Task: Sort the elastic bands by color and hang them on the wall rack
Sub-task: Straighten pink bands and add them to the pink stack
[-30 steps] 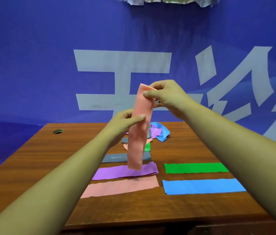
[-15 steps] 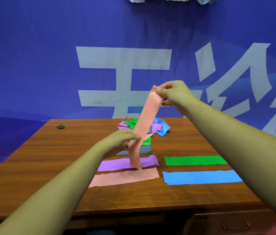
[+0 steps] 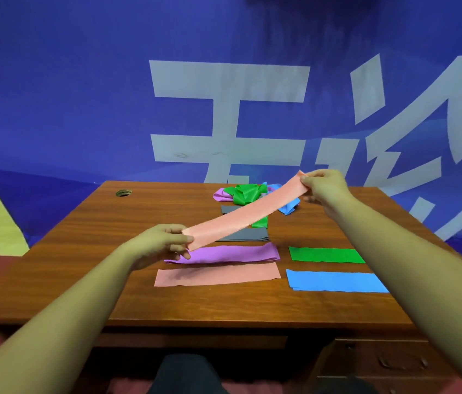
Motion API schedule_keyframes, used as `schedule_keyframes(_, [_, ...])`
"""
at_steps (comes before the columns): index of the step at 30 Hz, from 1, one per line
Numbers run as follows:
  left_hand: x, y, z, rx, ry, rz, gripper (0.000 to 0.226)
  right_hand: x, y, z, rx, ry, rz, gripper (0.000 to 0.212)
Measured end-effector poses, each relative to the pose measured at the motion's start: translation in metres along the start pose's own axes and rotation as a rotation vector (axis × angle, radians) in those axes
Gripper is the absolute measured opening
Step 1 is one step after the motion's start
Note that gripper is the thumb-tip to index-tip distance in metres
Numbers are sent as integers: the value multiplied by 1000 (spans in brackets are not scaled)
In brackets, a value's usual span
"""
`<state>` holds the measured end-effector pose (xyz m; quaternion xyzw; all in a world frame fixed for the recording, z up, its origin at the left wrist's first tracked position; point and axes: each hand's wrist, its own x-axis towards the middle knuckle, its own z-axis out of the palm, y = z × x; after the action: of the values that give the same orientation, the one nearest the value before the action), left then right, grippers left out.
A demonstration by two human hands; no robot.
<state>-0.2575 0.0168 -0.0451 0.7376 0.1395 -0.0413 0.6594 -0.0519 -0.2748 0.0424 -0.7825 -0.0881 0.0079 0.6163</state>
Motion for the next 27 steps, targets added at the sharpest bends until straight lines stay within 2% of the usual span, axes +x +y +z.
schedule_keyframes(2, [-5,-10,-5,-49,76,-8,2,-7,19,6,23,-30,38,19])
schedule_keyframes(5, [-8,-25,-10,-54,191,-12,18,-20,51,16,0,-76,92,16])
schedule_keyframes(8, [-12,-38,-11,-4,305,-40,16,-35,78,24,1,-92,143,6])
schedule_keyframes(12, [-18,-58,-15,126,411,-61,13,-51,104,33,-118,-98,176,11])
schedule_keyframes(14, [-20,-64,-14,196,477,-56,12,-53,115,38,-224,-85,121,19])
schedule_keyframes(19, [-23,-78,-12,370,601,-95,3,-63,130,55,-442,-97,-4,17])
schedule_keyframes(24, [-26,-90,-6,532,635,-114,13,-67,147,68,-644,-124,-40,19])
schedule_keyframes(27, [-27,-96,-2,504,690,-63,14,-68,154,70,-667,-102,-66,16])
